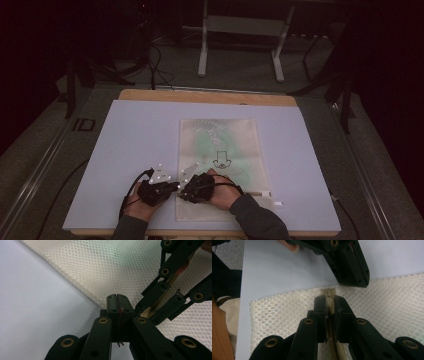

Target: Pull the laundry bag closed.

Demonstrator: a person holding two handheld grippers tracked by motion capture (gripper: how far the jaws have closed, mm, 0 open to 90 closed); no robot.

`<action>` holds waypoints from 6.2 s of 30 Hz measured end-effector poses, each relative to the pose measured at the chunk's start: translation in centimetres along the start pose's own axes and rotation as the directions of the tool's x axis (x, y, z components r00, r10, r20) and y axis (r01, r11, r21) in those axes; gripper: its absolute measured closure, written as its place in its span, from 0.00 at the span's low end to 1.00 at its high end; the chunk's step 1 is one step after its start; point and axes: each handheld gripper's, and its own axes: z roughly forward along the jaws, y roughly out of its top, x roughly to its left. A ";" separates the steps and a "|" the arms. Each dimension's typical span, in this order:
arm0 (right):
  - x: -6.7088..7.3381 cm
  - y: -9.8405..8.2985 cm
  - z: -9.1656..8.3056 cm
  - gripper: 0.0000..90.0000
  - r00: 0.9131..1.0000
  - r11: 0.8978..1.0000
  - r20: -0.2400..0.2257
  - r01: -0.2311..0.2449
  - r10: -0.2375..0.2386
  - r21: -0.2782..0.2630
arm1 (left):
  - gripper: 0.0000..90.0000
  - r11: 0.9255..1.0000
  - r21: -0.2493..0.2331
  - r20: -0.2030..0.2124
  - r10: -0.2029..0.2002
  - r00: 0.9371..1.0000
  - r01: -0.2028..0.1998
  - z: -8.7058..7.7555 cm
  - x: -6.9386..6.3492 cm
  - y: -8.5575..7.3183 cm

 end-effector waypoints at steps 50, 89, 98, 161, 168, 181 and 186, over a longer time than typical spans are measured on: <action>-0.1 -0.2 -0.4 0.92 1.000 1.000 0.004 0.022 -0.022 0.021 | 1.00 0.998 0.052 -0.024 0.048 0.999 -0.047 0.9 -0.7 0.3; -0.3 -1.0 -0.8 0.91 0.999 1.000 0.033 0.006 -0.006 0.012 | 0.96 1.000 0.022 0.030 0.021 0.999 -0.022 -0.3 -1.2 0.2; -0.2 -0.9 -0.7 0.91 0.999 1.000 0.034 0.016 -0.016 0.017 | 0.98 0.998 0.056 0.040 0.003 0.999 -0.005 0.4 -1.2 0.1; -0.1 -2.9 -3.6 0.92 0.995 0.979 0.032 0.085 -0.092 0.187 | 0.99 0.998 0.065 0.031 0.016 0.999 -0.018 0.5 -1.3 0.1; 0.0 -2.7 -3.6 0.92 0.994 0.973 0.031 0.099 -0.107 0.207 | 0.99 0.998 0.065 0.031 0.016 0.999 -0.018 0.5 -1.3 0.1; -0.1 -3.1 -4.1 0.92 0.993 0.967 0.031 0.105 -0.116 0.234 | 0.99 0.998 0.065 0.032 0.016 0.999 -0.019 0.5 -1.3 0.1; -0.1 -3.2 -4.2 0.92 0.993 0.967 0.031 0.105 -0.115 0.233 | 0.99 0.998 0.064 0.032 0.017 0.999 -0.019 0.5 -1.3 0.1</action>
